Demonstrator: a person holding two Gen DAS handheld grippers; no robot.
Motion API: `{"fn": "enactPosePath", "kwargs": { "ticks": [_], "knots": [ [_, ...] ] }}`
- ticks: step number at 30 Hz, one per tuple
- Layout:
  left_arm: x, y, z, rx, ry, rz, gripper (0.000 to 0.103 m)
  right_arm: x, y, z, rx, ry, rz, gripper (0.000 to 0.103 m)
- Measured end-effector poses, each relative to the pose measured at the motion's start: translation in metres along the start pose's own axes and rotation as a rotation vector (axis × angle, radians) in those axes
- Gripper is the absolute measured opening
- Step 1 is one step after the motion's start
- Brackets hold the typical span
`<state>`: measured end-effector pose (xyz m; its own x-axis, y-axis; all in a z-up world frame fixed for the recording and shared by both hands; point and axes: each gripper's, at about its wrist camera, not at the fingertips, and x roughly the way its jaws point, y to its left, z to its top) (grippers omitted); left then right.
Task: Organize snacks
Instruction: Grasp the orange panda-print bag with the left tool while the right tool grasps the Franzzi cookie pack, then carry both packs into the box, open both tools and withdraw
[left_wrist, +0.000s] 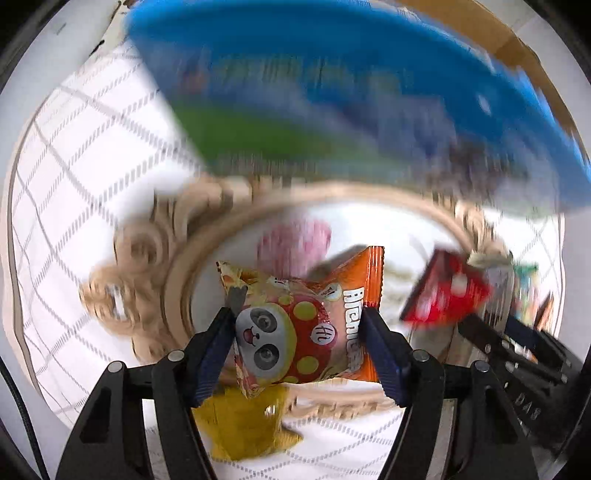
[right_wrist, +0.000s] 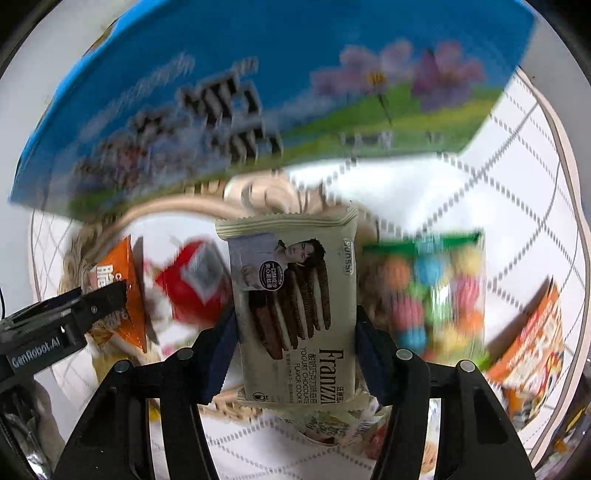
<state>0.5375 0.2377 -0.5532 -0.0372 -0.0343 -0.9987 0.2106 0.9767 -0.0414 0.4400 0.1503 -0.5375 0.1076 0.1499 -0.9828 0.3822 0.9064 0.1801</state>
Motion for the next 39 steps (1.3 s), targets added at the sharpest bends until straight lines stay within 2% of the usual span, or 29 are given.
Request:
{"fn": "enactPosePath", "kwargs": {
  "ticks": [3, 7, 10, 11, 12, 14, 18, 20, 27, 31, 35, 39],
  "knots": [
    [0.012, -0.002, -0.005, 0.005, 0.018, 0.005, 0.074, 0.005, -0.001, -0.014, -0.007, 0.018, 0.005, 0.062],
    [0.032, -0.007, 0.006, -0.016, 0.054, -0.003, 0.075, 0.018, -0.001, -0.017, 0.005, 0.029, -0.005, 0.063],
    [0.032, -0.013, 0.006, -0.015, 0.032, 0.009, 0.069, 0.026, -0.003, -0.018, 0.003, 0.033, -0.022, 0.062],
    [0.030, -0.016, 0.002, -0.011, 0.026, 0.004, 0.056, 0.024, -0.003, -0.020, 0.000, 0.027, -0.025, 0.062],
    [0.026, -0.019, -0.001, -0.010, 0.021, 0.000, 0.052, 0.023, -0.002, -0.021, -0.002, 0.021, -0.025, 0.062],
    [0.018, -0.024, -0.011, -0.007, 0.010, -0.008, 0.052, 0.015, 0.008, -0.024, -0.002, 0.004, -0.019, 0.062],
    [0.000, -0.030, -0.019, -0.010, -0.013, -0.033, 0.051, -0.004, 0.004, -0.034, 0.003, -0.026, 0.018, 0.062],
    [-0.017, -0.022, -0.025, -0.002, -0.035, -0.056, 0.051, -0.017, 0.003, -0.035, 0.000, -0.043, 0.038, 0.062],
    [-0.093, -0.051, -0.033, 0.045, -0.139, -0.149, 0.051, -0.073, 0.009, -0.037, -0.028, -0.110, 0.125, 0.061],
    [-0.129, -0.056, -0.014, 0.070, -0.186, -0.213, 0.051, -0.119, 0.011, -0.025, -0.051, -0.172, 0.185, 0.062],
    [-0.166, -0.047, 0.009, 0.097, -0.241, -0.215, 0.051, -0.169, 0.012, -0.004, -0.064, -0.256, 0.196, 0.062],
    [-0.176, -0.056, 0.056, 0.112, -0.263, -0.188, 0.051, -0.201, 0.006, 0.037, -0.060, -0.339, 0.159, 0.062]
  ]
}}
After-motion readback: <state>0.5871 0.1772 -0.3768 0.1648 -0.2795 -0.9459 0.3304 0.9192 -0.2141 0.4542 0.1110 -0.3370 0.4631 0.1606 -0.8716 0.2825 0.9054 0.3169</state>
